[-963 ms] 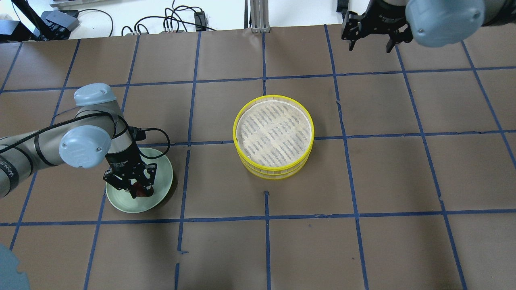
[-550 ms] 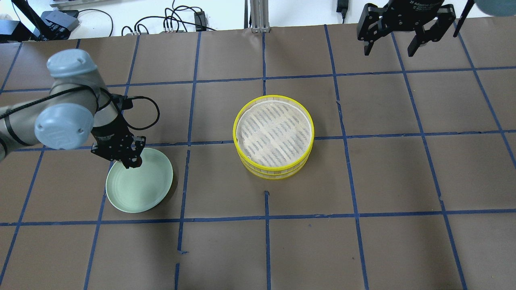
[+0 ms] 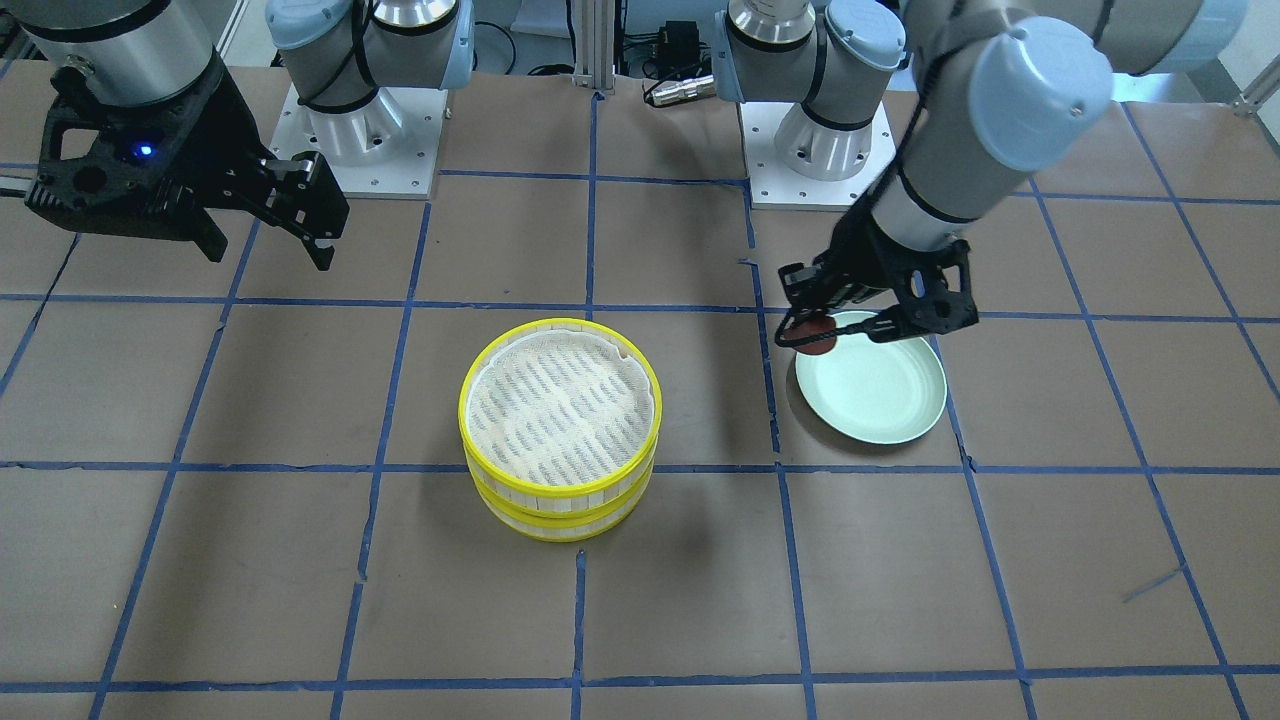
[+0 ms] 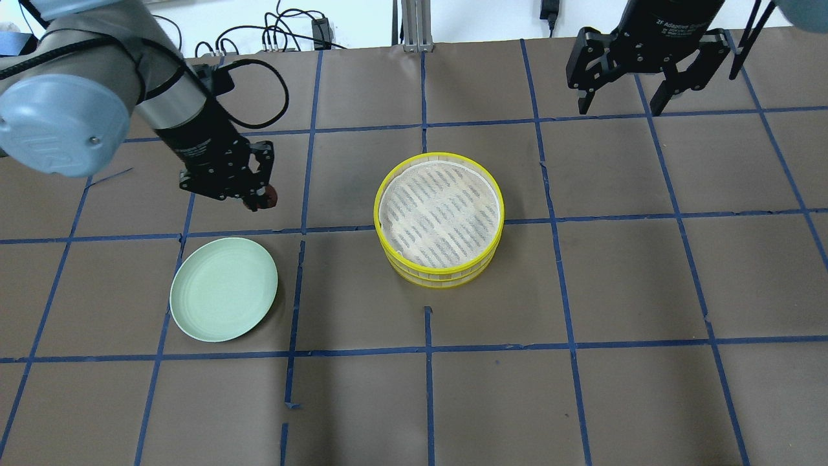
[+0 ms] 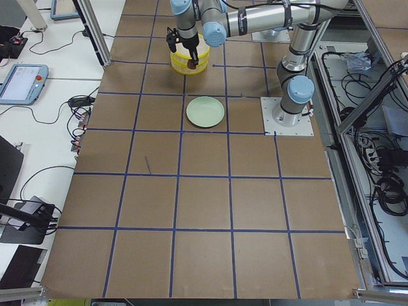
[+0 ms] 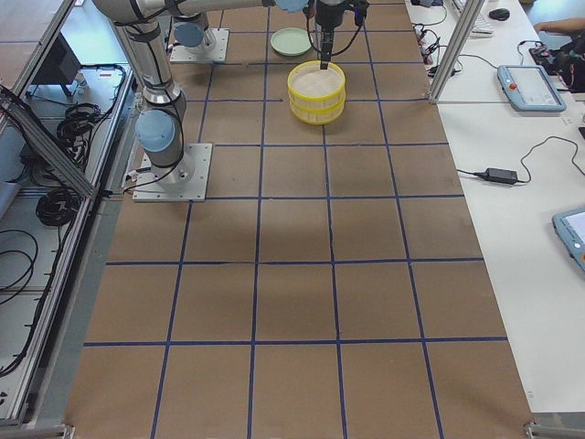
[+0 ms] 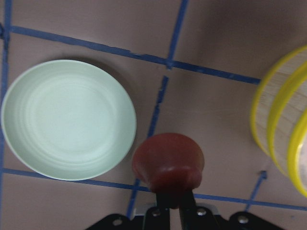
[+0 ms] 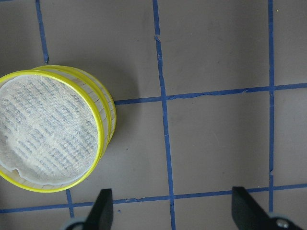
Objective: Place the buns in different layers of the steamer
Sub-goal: 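Carry the brown bun over the steamer and release it into the top tier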
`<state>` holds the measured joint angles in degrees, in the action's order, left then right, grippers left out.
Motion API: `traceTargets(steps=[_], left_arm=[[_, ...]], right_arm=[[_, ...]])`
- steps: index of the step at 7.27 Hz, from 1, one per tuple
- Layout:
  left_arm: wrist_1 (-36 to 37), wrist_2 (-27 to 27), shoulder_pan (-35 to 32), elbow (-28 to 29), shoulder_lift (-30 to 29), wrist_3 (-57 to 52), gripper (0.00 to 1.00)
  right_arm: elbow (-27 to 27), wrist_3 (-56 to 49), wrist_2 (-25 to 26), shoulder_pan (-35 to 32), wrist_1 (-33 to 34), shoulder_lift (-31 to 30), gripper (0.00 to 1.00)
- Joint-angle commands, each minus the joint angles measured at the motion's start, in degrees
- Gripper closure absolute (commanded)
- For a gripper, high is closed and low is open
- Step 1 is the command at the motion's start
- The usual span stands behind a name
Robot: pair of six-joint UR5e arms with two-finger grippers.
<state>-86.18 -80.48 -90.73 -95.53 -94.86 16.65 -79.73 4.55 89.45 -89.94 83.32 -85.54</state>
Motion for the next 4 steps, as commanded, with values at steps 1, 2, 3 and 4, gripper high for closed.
traceTargets(steps=[1,2,3,4], left_arm=[[9.66,4.43,-11.0,0.52,-2.24,18.6,0.91],[17.63,7.15,-13.22,0.43,-5.57,25.12,0.91],[24.84,8.31,-15.16,0.52,-9.52,27.1,0.91],[28.57,8.58,-16.14,0.52,-11.56,28.16,0.9]], right_arm=[[-0.69,-0.85,0.2,-0.06,0.26,-0.07,0.11],[-1.13,-0.95,0.29,0.12,0.44,0.02,0.11],[-1.48,-0.95,0.29,0.64,0.52,0.02,0.11],[-1.48,-0.86,0.03,0.04,0.61,-0.06,0.11]])
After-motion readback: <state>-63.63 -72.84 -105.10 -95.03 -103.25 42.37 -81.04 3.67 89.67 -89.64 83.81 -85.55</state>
